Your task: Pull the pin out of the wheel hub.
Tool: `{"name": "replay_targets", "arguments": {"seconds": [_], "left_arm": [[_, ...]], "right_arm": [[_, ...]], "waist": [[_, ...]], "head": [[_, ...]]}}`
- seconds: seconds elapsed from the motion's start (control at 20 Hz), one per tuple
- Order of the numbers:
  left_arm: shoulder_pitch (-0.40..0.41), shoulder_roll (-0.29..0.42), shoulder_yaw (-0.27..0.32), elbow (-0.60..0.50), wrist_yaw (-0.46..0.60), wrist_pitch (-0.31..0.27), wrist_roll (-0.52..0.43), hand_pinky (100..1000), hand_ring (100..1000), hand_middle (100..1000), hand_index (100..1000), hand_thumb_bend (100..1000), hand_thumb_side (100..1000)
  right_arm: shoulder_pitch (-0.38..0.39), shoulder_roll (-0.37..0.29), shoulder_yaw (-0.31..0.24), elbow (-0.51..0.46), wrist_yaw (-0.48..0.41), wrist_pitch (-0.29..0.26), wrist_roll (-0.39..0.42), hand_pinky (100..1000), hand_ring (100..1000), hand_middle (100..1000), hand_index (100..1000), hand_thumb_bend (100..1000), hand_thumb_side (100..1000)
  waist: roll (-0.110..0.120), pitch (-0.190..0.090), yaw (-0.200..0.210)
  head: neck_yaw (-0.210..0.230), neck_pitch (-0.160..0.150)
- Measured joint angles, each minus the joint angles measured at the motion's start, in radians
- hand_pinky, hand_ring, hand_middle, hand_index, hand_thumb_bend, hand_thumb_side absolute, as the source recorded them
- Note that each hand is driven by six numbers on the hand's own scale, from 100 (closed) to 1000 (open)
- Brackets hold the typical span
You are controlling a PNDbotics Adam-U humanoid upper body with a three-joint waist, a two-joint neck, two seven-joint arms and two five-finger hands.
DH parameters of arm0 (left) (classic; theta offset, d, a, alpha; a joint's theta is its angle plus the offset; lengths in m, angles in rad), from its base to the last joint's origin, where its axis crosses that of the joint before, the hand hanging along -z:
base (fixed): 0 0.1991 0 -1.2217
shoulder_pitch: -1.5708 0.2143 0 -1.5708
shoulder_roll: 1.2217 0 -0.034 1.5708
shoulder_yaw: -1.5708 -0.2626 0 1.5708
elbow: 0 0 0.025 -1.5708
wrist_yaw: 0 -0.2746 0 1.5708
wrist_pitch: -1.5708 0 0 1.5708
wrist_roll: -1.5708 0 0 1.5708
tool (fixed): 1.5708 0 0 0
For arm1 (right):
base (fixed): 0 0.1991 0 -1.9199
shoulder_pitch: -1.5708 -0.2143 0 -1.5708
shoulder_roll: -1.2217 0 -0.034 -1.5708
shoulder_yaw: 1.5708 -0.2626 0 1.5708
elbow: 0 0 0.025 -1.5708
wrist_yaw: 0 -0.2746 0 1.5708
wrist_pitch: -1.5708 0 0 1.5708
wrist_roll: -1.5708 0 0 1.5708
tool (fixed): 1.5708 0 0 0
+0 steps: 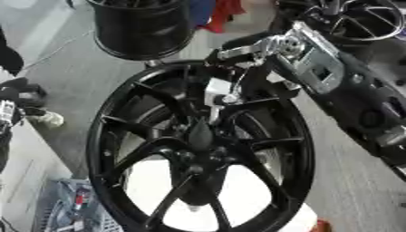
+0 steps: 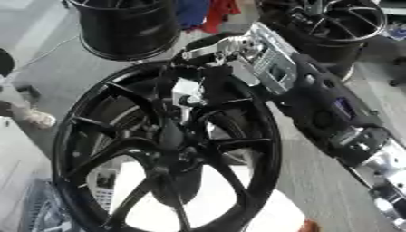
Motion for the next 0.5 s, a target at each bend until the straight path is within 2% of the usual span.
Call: {"name": "replay_targets", "arguments": {"seconds": [0.25,0.5], "left_arm": [[0.000,0.000,0.000,0.000,0.000,0.000,-0.001,615,619,691,810,100,669],[0.000,0.000,0.000,0.000,0.000,0.000,-0.001,615,619,691,810,100,670]], "right_arm": [[0.000,0.006,0.003,0.000,0.021,-0.008,0.010,645,702,763,845,224,258],[0.000,0.011,0.008,0.000,0.038,-0.019,0.025,595,638,719,812,173,223]], "waist": [[0.000,0.000,0.000],[0.000,0.000,0.000]], "head": [[0.000,0.000],[0.000,0.000]]}}
